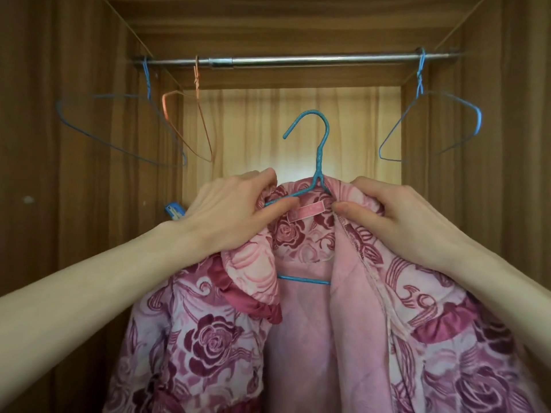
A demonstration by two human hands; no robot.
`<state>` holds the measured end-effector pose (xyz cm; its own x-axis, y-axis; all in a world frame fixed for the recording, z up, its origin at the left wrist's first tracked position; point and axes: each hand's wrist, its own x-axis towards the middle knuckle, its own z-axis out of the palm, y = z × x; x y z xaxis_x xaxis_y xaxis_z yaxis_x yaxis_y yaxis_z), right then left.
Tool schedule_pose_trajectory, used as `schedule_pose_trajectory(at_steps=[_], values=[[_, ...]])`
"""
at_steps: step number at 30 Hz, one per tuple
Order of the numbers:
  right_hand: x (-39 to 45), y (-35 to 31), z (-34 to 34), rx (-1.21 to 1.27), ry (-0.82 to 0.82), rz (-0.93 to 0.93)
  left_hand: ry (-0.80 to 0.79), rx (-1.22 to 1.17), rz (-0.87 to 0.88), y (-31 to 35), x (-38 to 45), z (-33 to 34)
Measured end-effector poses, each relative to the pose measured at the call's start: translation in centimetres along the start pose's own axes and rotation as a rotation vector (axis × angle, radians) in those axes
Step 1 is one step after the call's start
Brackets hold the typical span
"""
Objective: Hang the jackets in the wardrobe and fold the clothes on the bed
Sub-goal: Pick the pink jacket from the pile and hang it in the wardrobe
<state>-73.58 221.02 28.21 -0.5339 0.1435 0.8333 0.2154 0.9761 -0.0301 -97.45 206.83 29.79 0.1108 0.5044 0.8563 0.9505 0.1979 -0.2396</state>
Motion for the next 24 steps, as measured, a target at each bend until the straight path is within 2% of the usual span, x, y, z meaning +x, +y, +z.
schedule_pose_trajectory(at_steps=[3,6,9,13,20,22,24], values=[[-0.1,-0.3,-0.2,-0.017,0.014,-0.012,0.113,0.090,0.106,0.4,0.2,0.7],[-0.1,0.0,-1.2,-0.069,0.014,-0.016,0.152,0.062,0.182,-0.2,-0.1,0.8],[0.0,1.1,-2.5,-0.100,-0.026,0.007,0.164,0.012,0.141,-1.8,-0.7,1.0],[-0.1,1.4,-2.3,-0.168,-0.091,0.017,0.091,-0.087,0.130,-2.1,-1.2,1.7],[-0.4,1.0,-1.2,-0.337,-0.098,-0.126,0.092,-0.126,0.077,-2.2,-0.1,2.3],[0.0,0.9,-1.5,-0.375,-0.112,-0.097,0.087,-0.098,0.072,-1.9,1.4,2.9],[0.4,0.7,-1.9,-0.406,-0.105,-0.005,0.070,-0.103,-0.007,-1.7,3.3,3.6]])
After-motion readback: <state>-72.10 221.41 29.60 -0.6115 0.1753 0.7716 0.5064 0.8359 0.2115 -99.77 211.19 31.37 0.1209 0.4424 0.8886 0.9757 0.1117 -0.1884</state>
